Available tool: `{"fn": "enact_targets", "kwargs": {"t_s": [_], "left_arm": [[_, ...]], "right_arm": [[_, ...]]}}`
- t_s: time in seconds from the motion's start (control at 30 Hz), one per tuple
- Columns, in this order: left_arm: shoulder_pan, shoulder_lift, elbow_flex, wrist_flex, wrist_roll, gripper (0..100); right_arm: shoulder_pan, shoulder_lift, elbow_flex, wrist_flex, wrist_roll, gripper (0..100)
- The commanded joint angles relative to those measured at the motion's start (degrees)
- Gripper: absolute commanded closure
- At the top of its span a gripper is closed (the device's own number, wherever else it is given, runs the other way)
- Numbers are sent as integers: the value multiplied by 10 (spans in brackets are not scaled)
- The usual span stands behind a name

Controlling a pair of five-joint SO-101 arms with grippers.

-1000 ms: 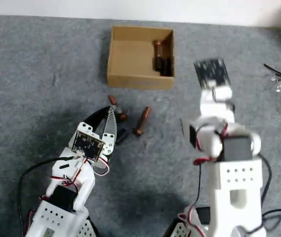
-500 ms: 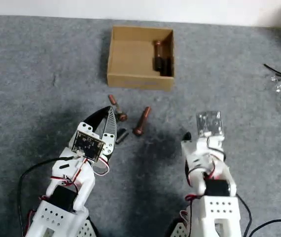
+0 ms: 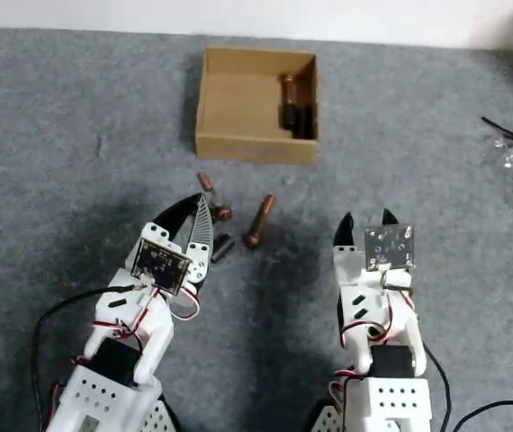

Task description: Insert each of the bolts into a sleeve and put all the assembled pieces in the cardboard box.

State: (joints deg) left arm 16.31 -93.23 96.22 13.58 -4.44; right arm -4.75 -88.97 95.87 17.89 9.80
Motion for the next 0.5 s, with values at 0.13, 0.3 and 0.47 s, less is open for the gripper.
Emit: {"fn": "enact_targets", "kwargs": {"t_s": [0.13,0.3,0.47], "left_arm": [[-37,-9,6,-13,-32,993],[-168,-9,-67,144,-80,993],[-247,-9,-95,258,37,993]], "right_arm": [[6,-8,81,-5,-3,817],[6,-8,81,-5,-3,817],[3,-8,81,-5,-3,817]]}}
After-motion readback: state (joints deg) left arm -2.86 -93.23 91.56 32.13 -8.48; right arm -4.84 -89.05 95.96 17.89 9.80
